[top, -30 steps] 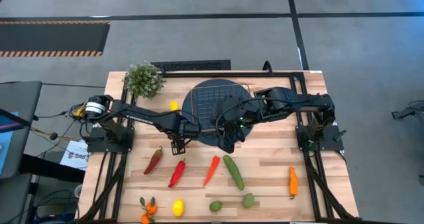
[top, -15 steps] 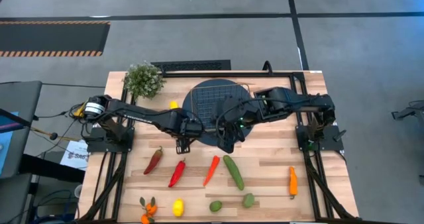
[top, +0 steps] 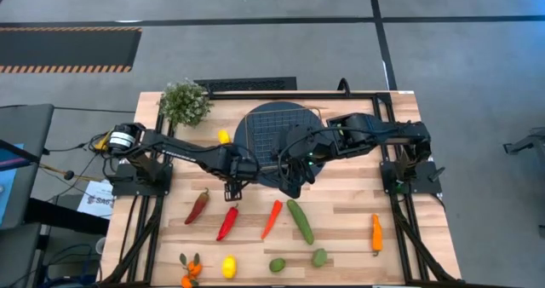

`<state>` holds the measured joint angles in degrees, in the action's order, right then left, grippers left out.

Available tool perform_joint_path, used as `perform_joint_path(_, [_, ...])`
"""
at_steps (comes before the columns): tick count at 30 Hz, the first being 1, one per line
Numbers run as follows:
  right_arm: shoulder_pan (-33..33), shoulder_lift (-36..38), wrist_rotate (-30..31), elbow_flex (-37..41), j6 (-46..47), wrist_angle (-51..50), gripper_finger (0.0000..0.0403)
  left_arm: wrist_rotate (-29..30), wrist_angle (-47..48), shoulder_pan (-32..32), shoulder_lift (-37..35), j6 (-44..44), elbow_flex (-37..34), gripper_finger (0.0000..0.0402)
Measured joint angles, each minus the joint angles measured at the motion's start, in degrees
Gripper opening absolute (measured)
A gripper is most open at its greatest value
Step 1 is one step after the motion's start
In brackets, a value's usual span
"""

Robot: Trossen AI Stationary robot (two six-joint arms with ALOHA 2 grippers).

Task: Build produce basket
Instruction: Put the top oranges into the basket

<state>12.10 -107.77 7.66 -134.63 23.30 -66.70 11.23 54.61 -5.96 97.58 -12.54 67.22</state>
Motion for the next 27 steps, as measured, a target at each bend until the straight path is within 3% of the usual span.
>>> perform_joint_path(27, [0.2,0.0,0.0,0.0,1.3,0.0,0.0248,2.6,1.4,0.1,0.0,4.4,0.0,0.0212])
